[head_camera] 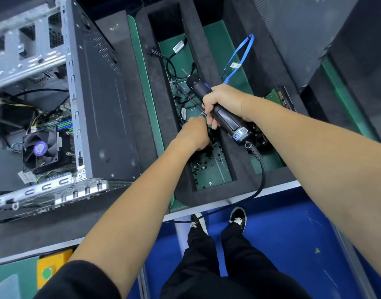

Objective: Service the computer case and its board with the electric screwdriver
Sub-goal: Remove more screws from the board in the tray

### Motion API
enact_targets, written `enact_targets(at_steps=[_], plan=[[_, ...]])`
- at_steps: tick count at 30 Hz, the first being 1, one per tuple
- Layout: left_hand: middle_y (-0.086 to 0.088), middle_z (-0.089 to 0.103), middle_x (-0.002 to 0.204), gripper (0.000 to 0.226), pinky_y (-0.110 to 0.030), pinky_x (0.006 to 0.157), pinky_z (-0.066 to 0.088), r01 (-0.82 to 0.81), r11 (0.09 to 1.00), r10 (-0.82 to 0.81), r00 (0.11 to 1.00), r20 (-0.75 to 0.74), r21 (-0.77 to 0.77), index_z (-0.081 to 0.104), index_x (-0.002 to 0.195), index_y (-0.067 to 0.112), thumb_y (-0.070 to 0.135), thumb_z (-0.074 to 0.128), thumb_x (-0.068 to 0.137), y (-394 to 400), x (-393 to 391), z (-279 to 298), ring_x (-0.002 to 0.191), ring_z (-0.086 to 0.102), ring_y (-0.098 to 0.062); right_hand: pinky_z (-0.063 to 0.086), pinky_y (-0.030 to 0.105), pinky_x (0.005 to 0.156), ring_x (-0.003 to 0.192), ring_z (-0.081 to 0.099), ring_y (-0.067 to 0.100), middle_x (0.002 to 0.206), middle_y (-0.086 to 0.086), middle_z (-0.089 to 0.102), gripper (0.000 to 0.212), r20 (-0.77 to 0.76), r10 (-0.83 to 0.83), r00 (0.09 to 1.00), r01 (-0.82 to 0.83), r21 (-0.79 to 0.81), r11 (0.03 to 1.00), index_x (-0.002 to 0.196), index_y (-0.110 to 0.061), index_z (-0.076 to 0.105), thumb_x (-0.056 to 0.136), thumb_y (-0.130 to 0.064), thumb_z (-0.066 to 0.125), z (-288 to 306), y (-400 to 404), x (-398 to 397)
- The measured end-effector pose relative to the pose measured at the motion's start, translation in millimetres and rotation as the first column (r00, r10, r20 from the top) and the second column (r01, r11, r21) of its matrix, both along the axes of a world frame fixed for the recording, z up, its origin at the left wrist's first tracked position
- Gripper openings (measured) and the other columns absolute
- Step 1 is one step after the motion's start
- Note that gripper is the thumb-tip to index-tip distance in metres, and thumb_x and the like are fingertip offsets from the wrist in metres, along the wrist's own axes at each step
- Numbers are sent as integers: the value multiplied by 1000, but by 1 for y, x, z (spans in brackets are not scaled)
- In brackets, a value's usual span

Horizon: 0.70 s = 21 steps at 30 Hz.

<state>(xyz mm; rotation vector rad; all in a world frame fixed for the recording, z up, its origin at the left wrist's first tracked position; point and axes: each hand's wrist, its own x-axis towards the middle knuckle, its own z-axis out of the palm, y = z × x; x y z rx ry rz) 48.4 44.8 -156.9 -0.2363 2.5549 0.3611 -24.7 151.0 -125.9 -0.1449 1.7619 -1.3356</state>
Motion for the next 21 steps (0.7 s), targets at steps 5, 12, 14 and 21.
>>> enact_targets(at_steps=[5,12,14,21], plan=[[-12,54,108,30,-28,67,40,26,1000,-26,1000,6,-1,51,112,6,1,50,82,-2,0,1,79,47,-23,50,23,48,46,61,29,60,19,66,7,-3,5,1000,-5,-1,1000,80,-4,49,77,0,53,0,0,0],[-14,55,97,25,-33,63,41,45,998,-50,989,-142,-39,58,102,6,0,48,80,-23,-18,25,74,51,-29,50,24,49,47,62,30,60,18,66,5,-7,11,1000,-11,0,1000,73,-4,51,75,-1,54,0,0,0],[-14,57,93,22,-32,61,41,48,997,-56,987,-153,-56,61,96,6,-1,49,79,-27,-22,29,69,50,-29,50,25,49,47,62,30,61,18,66,6,-7,10,1000,-10,4,1000,72,-5,51,74,-1,54,0,0,0],[-7,49,84,20,-32,60,39,102,990,-116,982,-151,-96,61,99,7,3,54,81,-28,-18,26,70,49,-29,50,24,48,47,62,30,62,20,66,6,-14,11,1000,-11,27,1000,74,-4,50,75,0,55,2,-1,2]])
